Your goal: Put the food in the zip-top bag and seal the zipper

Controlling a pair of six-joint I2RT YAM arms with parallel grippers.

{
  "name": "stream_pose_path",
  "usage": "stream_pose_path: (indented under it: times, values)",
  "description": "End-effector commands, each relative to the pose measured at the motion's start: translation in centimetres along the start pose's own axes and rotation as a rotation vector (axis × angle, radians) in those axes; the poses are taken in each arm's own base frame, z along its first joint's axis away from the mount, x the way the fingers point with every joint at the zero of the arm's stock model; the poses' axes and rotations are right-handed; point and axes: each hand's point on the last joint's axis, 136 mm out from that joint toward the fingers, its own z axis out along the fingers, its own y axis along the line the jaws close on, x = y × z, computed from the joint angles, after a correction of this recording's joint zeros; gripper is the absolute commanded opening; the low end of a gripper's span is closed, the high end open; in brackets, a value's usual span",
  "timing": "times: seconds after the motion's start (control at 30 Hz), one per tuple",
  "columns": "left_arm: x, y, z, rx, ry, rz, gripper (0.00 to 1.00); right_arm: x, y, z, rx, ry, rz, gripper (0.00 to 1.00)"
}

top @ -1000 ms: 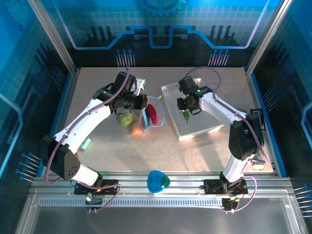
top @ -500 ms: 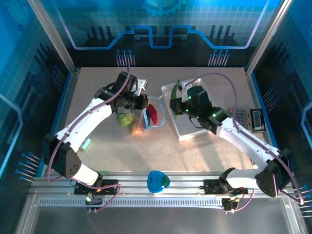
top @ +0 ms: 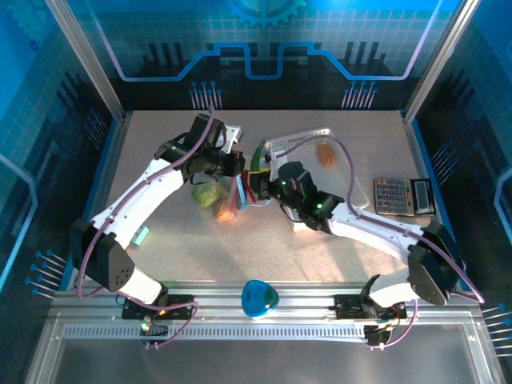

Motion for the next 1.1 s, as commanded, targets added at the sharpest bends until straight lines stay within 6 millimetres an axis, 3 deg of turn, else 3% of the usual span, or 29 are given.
stream_pose_path:
  times: [0.0, 0.4, 0.7, 0.83, 1.07]
  values:
    - [-1.7, -1.3, -1.6, 0.045, -0.054, 0.001, 0.01, -0.5, 2.1, 1.0, -0.055, 0.006, 0.012, 0.11]
    - [-2.9, -1.7, -2.3, 0.047, -0.083, 0.021, 0.01, 3.8, 2.4, 0.8, -0.067, 0.210, -0.050, 0.09]
    - [-3.4, -1.9, -2.8, 0.046, -0.099, 0.031, 0.01, 6.0, 3.3, 0.9, -0.101, 0.326, -0.116, 0.09]
    - [-3.5, -1.9, -2.9, 0.047, -0.101, 0.030, 0.01, 6.0, 3.2, 0.7, -0.068, 0.324, -0.170, 0.16]
    - [-3.4, -1.9, -3.2, 0.040, -0.104, 0.035, 0.01, 3.4, 1.4, -1.4, 0.033, 0.150, -0.192, 0.10]
